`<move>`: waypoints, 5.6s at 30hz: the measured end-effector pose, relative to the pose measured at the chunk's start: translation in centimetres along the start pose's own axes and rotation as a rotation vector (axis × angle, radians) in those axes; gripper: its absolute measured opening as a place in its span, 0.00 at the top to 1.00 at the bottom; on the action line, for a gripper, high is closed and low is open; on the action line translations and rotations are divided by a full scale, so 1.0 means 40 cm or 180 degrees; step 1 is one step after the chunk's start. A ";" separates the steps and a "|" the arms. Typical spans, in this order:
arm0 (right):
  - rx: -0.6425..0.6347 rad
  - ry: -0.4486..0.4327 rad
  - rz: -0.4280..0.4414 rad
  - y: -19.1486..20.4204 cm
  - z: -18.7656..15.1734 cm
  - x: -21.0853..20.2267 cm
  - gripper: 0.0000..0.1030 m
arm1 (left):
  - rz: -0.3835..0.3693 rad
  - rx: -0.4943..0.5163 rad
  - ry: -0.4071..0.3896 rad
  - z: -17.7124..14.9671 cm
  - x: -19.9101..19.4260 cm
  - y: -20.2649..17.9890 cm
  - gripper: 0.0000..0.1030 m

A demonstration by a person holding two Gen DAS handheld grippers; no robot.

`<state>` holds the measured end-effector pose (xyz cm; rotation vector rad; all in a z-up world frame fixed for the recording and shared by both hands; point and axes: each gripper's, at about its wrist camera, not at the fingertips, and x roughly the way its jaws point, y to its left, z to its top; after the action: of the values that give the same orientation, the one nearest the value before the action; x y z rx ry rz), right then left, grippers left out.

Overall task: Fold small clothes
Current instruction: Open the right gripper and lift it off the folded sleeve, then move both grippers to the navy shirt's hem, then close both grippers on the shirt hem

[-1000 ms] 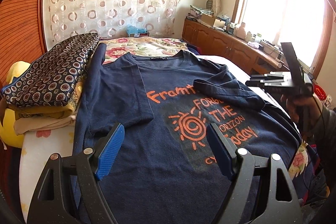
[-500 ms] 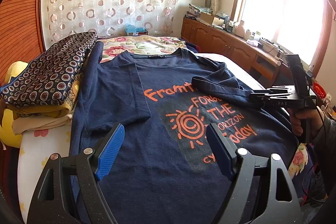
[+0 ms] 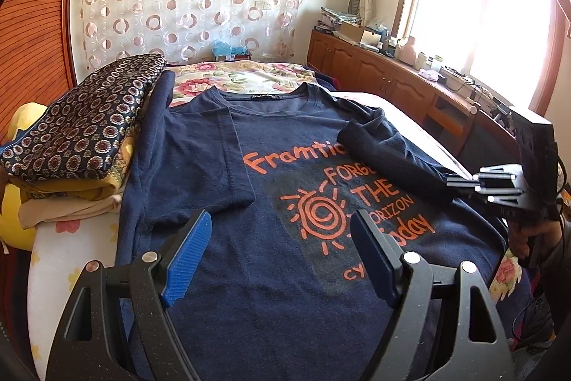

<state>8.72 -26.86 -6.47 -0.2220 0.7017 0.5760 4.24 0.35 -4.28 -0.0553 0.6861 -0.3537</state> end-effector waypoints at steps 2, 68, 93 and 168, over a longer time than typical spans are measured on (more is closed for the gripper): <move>0.0063 0.0039 0.0089 -0.006 -0.006 0.003 0.91 | -0.0014 0.0028 0.0023 0.006 0.011 -0.006 0.21; 0.0005 0.0169 -0.0292 0.014 -0.004 0.100 0.69 | 0.0227 0.0498 0.0457 0.241 0.227 -0.021 0.43; 0.0412 0.0176 -0.0406 -0.313 0.321 0.373 0.94 | 0.0588 0.0221 0.0158 0.346 0.163 0.269 0.43; 0.0262 -0.0631 -0.0406 -0.054 -0.152 -0.208 0.93 | 0.0196 -0.0232 -0.0313 -0.075 -0.275 0.141 0.95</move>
<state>1.51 -34.49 -5.49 -0.1296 0.5141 0.4394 -3.82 9.55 -0.84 -0.1198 0.6020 -0.2649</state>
